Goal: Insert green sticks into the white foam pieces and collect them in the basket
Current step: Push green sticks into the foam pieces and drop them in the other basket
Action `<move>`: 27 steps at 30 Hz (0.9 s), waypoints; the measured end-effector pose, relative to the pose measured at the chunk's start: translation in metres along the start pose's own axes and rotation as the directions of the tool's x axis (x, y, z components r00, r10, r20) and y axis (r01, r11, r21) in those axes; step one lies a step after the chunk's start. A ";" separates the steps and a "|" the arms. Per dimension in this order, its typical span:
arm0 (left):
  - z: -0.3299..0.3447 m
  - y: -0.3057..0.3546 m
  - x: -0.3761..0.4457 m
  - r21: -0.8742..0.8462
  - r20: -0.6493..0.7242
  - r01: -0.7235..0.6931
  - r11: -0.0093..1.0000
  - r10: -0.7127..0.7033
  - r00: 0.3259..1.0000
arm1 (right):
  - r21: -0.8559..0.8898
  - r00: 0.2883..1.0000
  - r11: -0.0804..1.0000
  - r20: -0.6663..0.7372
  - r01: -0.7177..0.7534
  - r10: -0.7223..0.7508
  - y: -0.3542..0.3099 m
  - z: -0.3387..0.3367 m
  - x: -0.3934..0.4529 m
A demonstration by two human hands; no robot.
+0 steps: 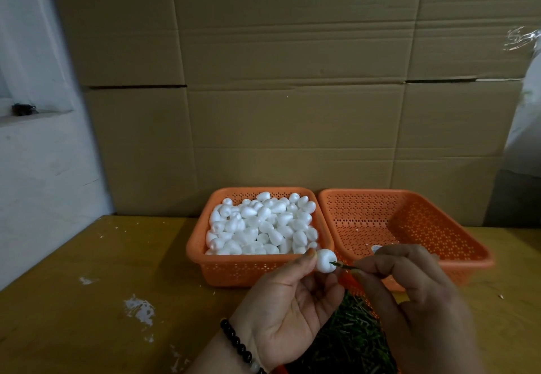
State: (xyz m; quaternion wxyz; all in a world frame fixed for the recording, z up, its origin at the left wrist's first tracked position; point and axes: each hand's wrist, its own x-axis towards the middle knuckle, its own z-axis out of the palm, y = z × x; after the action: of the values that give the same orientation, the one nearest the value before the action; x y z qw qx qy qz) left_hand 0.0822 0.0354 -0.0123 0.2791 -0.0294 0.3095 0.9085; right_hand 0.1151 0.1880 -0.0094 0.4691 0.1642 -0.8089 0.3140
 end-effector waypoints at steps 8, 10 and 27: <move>0.003 -0.001 -0.004 0.027 0.050 -0.020 0.999 0.019 0.999 | 0.014 1.000 1.000 0.012 0.021 -0.021 0.000 0.002 -0.001; 0.004 -0.002 -0.005 0.035 0.056 -0.026 0.999 0.024 0.998 | 0.012 1.000 1.000 0.024 0.017 -0.017 0.000 0.003 -0.002; 0.007 -0.004 -0.006 0.085 0.055 -0.073 0.994 0.069 0.996 | 0.012 0.999 1.000 0.041 -0.029 0.028 0.006 0.005 -0.006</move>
State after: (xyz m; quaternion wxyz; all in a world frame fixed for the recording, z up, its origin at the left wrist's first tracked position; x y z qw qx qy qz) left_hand 0.0906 0.0389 -0.0080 0.2556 0.0176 0.3422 0.9040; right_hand 0.1113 0.1891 -0.0184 0.4470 0.1620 -0.8186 0.3224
